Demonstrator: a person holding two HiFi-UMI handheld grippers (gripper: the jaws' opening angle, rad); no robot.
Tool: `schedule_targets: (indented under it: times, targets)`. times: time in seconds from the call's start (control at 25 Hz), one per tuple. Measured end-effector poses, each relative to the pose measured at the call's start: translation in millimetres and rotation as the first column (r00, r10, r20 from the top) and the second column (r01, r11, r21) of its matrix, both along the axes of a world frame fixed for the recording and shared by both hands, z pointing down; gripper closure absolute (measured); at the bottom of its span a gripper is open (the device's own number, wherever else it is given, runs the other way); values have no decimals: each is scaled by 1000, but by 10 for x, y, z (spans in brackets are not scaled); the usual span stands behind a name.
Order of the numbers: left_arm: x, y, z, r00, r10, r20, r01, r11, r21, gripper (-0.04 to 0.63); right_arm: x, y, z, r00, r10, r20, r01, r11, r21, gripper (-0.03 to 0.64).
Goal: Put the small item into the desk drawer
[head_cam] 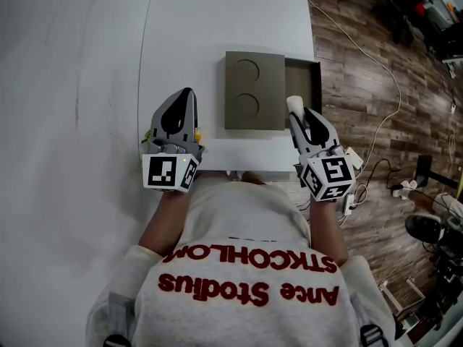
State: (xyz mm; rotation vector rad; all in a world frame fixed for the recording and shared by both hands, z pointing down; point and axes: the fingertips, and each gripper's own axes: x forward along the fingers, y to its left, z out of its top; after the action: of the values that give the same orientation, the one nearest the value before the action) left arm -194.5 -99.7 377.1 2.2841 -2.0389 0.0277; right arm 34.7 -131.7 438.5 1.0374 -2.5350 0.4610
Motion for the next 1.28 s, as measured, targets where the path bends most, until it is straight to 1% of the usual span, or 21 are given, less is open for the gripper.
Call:
schedule_targets:
  times: [0.24,0.6,0.76,0.88,0.96,1.12,1.28]
  targets:
    - [-36,-184,-347,1000,-17,22,15,997,79,588,-69,-273,-442,998,4,56,-10,995,99,486]
    - [-186,-322,-751,998,-41,53,32,988,153,588,-192,-521,-988,988,-8,153,-24,979,205,488]
    - [-217,-338,-968,997,-45,65,33,982,186,588,-234,-560,-1265,982,-19,190,-33,963,268,488]
    - [-218,-319,-1087,995,-55,79,38,976,213,588,-255,-535,-1424,979,-38,199,-28,947,320,489]
    - [-205,-304,-1133,995,-53,80,34,974,222,588,-248,-515,-1484,978,-37,205,-34,943,332,489]
    - [-169,-323,-1182,996,-43,80,25,976,217,588,-181,-488,-1591,976,-13,217,-65,935,348,488]
    - [-48,-381,-1178,997,-16,82,-1,979,204,588,3,-453,-1672,975,38,218,-119,921,371,489]
